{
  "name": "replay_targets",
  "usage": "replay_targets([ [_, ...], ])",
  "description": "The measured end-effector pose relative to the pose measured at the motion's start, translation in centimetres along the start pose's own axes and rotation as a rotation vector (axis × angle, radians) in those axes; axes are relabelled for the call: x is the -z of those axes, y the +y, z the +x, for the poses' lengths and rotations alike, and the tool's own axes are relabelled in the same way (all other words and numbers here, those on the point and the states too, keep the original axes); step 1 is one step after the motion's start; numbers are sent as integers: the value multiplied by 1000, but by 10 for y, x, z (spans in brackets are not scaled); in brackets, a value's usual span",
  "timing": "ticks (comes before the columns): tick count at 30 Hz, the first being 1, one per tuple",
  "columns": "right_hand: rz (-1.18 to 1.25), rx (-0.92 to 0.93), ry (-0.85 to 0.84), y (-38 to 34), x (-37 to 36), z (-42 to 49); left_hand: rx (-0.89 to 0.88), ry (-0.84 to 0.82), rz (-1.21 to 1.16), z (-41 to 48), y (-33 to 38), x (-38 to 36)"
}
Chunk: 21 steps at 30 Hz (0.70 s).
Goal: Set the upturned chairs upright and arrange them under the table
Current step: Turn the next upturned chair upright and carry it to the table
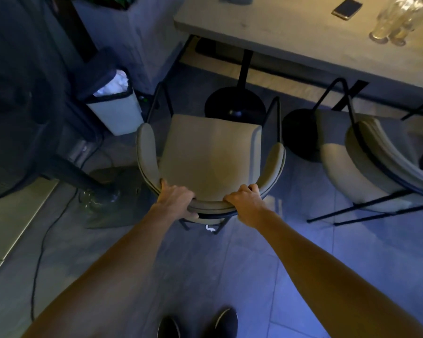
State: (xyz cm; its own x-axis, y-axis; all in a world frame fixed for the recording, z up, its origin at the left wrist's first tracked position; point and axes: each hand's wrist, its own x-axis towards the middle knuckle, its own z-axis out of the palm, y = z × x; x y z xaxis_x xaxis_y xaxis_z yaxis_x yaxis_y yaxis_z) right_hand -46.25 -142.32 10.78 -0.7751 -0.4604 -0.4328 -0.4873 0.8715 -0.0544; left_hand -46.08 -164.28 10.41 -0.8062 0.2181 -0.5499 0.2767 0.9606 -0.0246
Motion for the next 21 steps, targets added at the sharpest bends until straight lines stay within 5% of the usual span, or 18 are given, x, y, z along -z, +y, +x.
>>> replay_targets([
  [21, 8, -84, -25, 19, 78, 143, -90, -57, -9, 122, -105, 76],
])
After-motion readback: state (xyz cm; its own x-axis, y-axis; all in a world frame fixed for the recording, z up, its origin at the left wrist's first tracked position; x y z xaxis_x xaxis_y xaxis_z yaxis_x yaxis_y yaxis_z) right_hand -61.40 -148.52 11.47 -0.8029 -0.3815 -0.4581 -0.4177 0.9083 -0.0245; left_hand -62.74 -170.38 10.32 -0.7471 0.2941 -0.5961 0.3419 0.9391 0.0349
